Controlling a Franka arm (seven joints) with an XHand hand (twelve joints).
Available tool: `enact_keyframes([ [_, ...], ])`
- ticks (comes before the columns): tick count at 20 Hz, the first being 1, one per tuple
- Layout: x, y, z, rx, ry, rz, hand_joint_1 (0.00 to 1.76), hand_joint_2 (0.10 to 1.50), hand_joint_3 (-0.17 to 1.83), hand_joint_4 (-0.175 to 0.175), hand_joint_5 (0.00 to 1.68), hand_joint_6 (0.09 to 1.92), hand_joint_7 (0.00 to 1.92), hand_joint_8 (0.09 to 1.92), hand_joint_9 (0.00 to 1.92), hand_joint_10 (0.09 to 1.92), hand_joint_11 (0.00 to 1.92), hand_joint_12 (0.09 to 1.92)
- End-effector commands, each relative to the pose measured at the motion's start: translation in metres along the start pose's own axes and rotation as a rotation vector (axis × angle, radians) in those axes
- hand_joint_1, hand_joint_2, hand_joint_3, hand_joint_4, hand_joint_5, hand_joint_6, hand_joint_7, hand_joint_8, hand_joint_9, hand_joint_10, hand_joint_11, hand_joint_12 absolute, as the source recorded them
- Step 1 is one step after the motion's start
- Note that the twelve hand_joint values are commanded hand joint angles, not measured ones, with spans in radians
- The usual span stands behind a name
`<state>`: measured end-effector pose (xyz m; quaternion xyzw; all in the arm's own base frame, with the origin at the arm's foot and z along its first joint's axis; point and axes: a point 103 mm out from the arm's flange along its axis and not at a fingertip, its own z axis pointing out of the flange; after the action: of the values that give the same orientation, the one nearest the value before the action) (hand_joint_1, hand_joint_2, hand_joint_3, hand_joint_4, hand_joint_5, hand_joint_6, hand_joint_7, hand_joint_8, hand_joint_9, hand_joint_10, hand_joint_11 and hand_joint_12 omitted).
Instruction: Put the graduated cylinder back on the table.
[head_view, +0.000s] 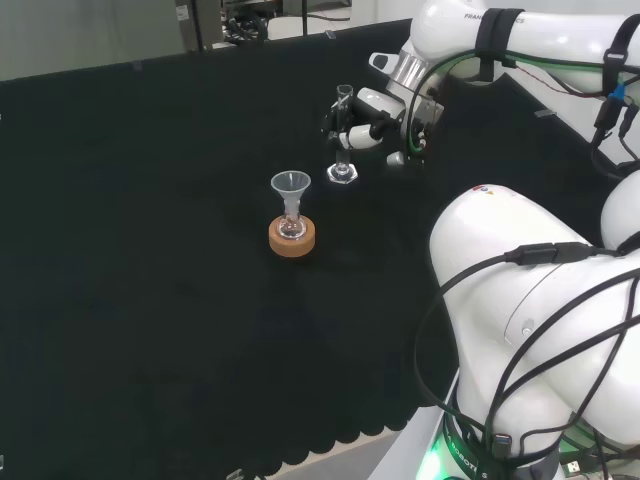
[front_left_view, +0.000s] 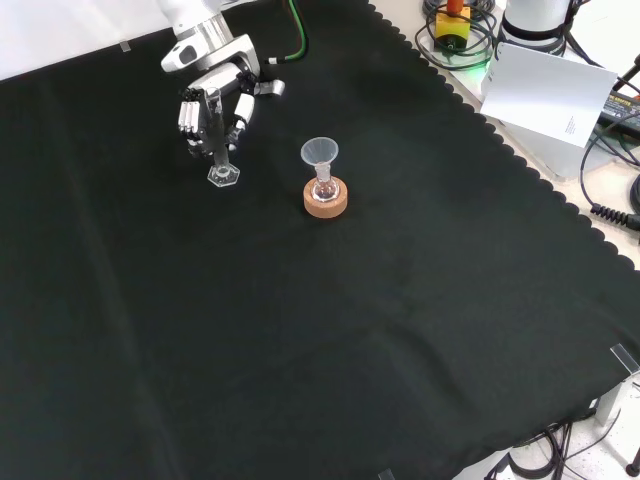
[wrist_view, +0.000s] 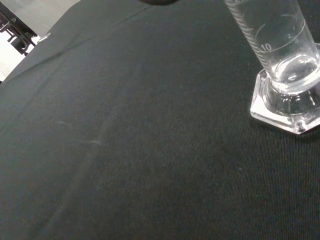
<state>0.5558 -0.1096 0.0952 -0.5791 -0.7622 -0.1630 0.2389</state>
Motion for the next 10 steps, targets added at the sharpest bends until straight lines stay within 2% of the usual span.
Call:
enact_keyframes([
  [1,0.0019,0.0006,-0.0034,0.013,-0.001,0.006,0.89,1.01,-0.17,-0.03,0.68,0.6,0.7,0.53,1.05,0.09,0.59,1.23],
  [4,0.0013,0.0006,-0.0042,0.02,0.002,0.016,0.85,0.98,-0.17,-0.038,0.54,0.57,0.62,0.56,0.99,0.09,0.52,1.26],
  [7,0.001,-0.0006,-0.0062,0.008,-0.001,0.017,0.82,0.97,-0.17,-0.042,0.49,0.53,0.54,0.59,0.94,0.09,0.45,1.28],
  [10,0.0017,-0.0025,-0.0117,0.003,-0.002,0.021,0.79,0.95,-0.17,-0.045,0.44,0.43,0.37,0.63,0.81,0.09,0.35,1.32],
])
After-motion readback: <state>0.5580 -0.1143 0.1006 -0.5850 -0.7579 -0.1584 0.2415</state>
